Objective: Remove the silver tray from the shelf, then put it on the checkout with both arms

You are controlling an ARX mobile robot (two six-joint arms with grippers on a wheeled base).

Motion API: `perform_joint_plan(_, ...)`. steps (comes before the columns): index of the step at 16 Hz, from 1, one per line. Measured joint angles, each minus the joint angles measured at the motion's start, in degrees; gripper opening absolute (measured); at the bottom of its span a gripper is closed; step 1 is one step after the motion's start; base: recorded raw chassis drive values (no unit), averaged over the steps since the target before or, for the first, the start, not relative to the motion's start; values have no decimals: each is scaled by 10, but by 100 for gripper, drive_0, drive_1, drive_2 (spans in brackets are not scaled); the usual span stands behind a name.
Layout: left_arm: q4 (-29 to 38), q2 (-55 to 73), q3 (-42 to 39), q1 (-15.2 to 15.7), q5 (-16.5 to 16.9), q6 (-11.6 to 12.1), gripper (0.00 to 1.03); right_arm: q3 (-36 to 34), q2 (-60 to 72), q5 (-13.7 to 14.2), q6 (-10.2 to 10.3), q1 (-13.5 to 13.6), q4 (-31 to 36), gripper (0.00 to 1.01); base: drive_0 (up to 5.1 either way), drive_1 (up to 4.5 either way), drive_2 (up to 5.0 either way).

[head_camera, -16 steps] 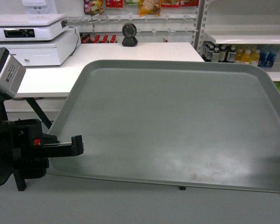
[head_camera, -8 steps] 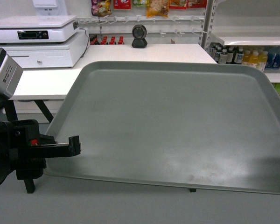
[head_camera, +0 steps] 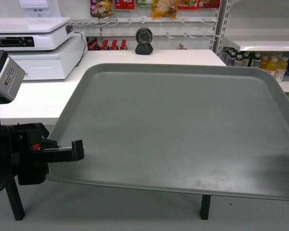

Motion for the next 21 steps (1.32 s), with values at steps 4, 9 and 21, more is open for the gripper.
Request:
perform_joint_plan(4,2,0,0,0,0,0,2,0,0,0,0,0,0,3,-10,406,-426)
perform_joint_plan(9,4,0,0,0,0,0,2,0,0,0,0,0,5,3,7,422,-408)
perform_joint_plan(21,2,1,0,0,0,0,2,0,0,0,0,0,1,3,-6,413,-425)
